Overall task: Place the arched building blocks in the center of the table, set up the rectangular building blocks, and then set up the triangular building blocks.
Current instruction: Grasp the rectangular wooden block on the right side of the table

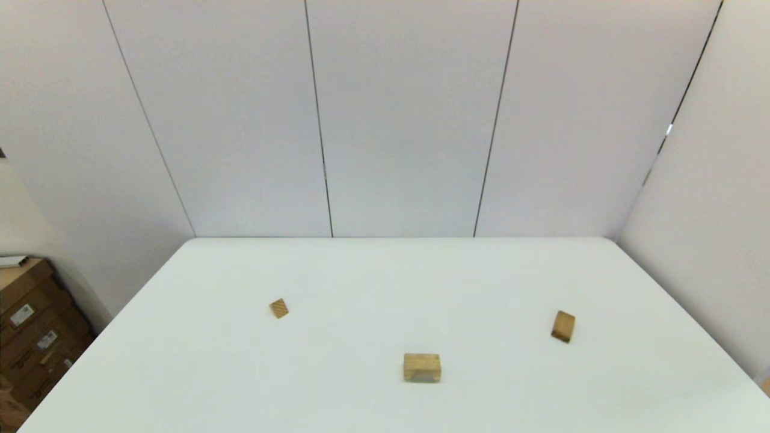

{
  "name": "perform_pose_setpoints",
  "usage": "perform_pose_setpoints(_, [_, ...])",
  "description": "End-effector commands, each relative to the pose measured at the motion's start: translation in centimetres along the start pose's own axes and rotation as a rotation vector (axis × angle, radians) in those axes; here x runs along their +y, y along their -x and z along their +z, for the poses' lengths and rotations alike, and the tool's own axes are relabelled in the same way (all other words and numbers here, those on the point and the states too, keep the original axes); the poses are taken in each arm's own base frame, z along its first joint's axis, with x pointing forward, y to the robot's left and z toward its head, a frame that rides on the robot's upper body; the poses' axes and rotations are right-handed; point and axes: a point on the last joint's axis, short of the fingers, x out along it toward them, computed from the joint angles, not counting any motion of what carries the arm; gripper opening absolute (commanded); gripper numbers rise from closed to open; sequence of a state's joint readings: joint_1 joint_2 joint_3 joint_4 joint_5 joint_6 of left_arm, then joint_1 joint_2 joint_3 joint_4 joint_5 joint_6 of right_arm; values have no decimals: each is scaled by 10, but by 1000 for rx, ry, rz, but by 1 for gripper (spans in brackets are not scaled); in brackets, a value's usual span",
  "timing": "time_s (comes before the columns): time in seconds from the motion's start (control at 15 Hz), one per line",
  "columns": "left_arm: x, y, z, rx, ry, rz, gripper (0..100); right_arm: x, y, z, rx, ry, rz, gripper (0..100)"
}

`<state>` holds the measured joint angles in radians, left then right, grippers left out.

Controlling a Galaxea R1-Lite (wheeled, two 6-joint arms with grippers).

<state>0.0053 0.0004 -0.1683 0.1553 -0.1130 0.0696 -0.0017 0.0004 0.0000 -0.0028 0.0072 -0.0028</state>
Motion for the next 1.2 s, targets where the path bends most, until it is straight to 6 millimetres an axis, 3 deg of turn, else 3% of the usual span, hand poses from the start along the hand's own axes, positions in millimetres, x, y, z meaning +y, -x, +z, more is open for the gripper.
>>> perform_pose_setpoints(0.07, [0,-10,-15,-22,-4,3,100,0,0,0,-1,0,1,100])
perform_pose_setpoints(0.6, [1,-14,-19,-76,-12,23,100,0,0,0,-1,0,1,100])
perform_pose_setpoints(1.2, [1,-14,-30,26,-50,59,100,0,0,0,-1,0,1,100])
